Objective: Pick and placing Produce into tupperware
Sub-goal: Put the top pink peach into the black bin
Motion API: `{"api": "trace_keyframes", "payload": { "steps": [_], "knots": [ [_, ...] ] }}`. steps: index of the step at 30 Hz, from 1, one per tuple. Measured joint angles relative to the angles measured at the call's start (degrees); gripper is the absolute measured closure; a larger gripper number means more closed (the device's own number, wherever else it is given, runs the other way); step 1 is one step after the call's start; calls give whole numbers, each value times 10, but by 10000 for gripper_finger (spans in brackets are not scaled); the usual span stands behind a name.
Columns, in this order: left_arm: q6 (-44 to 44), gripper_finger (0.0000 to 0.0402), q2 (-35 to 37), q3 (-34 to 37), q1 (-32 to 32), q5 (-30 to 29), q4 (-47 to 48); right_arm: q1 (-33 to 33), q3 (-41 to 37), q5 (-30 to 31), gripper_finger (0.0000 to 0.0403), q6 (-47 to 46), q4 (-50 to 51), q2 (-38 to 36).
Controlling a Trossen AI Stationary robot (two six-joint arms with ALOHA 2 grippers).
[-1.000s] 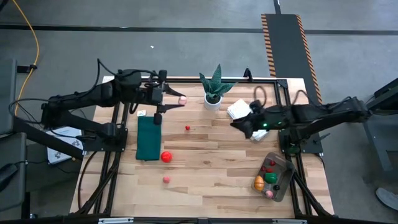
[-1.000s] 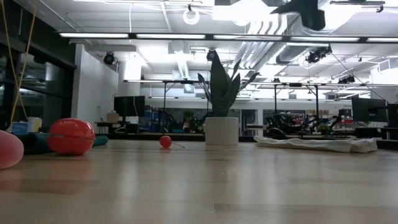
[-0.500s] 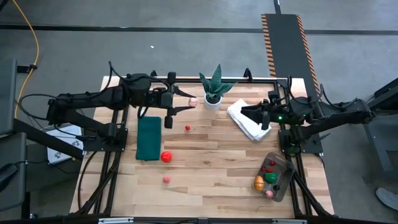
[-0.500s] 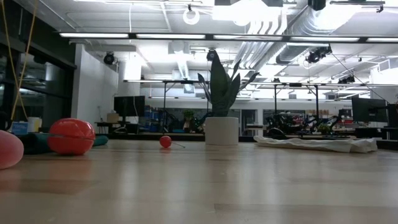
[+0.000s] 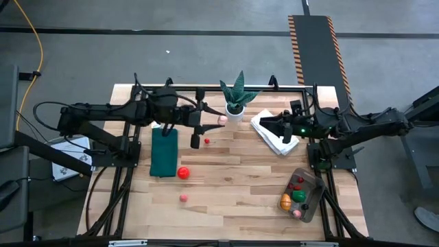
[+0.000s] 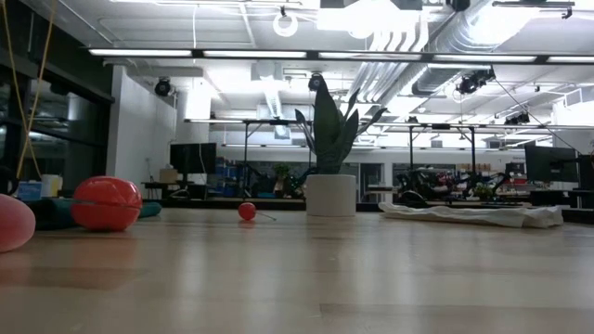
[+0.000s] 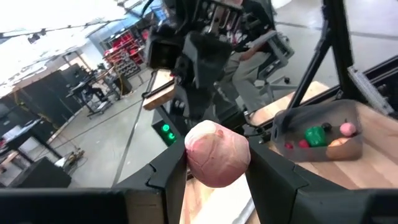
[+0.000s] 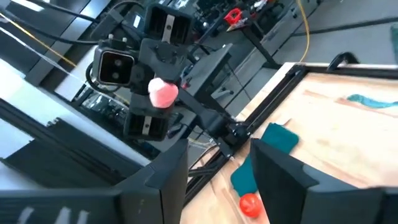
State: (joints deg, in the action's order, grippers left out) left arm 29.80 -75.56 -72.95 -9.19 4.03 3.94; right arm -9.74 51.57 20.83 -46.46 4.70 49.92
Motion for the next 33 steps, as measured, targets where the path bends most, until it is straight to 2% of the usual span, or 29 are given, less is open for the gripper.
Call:
{"api": "trace_keyframes", "payload": {
  "steps": [12, 20, 33],
  "knots": [
    [2, 261, -33, 0, 28, 4, -32, 0, 0, -31, 162, -13, -76, 49],
    [0, 261, -36, 0, 36, -9, -46, 0, 0, -60, 159, -11, -154, 109],
    [-5, 261, -36, 0, 36, -11, -46, 0, 0, -71, 159, 2, -243, 148]
  ]
}}
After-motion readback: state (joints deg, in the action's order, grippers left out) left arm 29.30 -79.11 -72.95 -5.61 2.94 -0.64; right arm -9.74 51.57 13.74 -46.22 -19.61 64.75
